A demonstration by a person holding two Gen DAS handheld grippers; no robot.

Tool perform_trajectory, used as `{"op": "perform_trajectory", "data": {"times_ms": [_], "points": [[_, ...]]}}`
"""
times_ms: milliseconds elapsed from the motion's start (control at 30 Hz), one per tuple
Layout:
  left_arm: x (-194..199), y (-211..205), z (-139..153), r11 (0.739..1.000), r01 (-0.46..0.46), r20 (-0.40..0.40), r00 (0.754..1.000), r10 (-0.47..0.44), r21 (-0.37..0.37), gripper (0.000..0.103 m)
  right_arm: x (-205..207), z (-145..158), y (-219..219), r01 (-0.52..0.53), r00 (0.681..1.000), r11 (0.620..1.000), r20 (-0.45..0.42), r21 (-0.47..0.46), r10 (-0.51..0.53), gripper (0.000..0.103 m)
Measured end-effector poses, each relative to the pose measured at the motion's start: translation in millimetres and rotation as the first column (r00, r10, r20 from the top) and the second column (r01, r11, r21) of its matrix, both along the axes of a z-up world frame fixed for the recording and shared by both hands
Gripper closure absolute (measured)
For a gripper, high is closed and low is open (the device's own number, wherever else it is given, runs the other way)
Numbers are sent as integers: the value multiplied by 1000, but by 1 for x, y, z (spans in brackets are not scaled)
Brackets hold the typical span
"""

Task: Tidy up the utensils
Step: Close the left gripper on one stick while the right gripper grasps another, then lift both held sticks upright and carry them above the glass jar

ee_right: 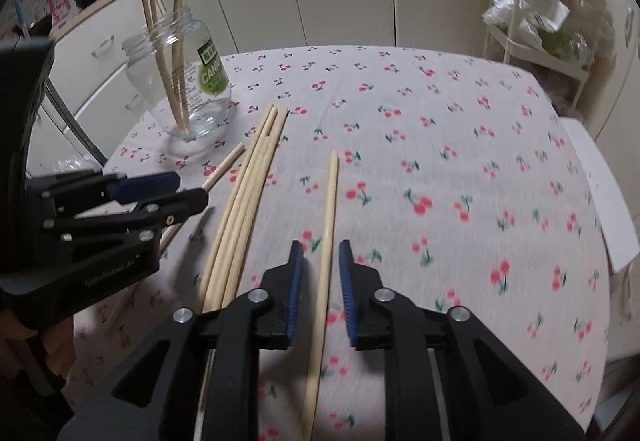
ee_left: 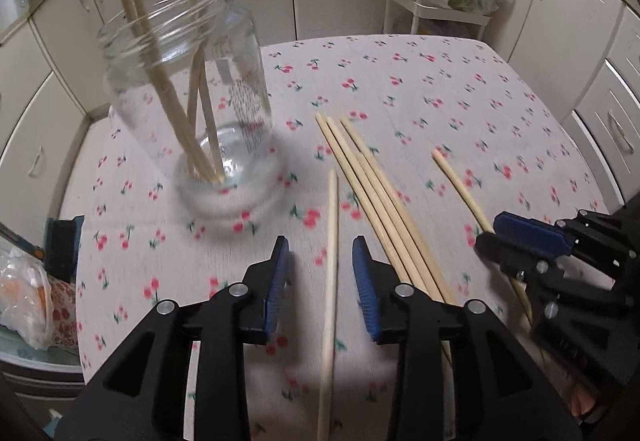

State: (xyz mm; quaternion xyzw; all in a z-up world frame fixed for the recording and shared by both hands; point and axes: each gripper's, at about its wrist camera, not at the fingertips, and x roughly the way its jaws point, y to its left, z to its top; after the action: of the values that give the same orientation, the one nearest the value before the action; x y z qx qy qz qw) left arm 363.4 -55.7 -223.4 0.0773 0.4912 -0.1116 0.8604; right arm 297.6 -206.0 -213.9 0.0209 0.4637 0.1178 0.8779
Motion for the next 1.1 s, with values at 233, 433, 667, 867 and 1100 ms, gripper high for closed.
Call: {"op": "perform_trajectory", "data": {"times_ms": [233,433,667,867,1100], "points": [[4,-4,-3,998,62,-15,998,-62,-17,98,3,-1,3,-14,1000,999,25,-48,15,97],[-27,32,25,986,28,59,998,-18,-166,98,-12,-7,-36,89,996,951,-56,297,-76,97],[-58,90,110,926,19,358,925,127,-378,98,-34,3,-60,136,988,840,-12,526,-152,97],[-42,114,176,857,42,563,770,300,-514,98,-40,21,-50,102,984,826,65,554,-165,97],[-10,103,206,842,15,682,594,427,-539,98,-46,33,-58,104,964,823,146,559,-221,97]]}}
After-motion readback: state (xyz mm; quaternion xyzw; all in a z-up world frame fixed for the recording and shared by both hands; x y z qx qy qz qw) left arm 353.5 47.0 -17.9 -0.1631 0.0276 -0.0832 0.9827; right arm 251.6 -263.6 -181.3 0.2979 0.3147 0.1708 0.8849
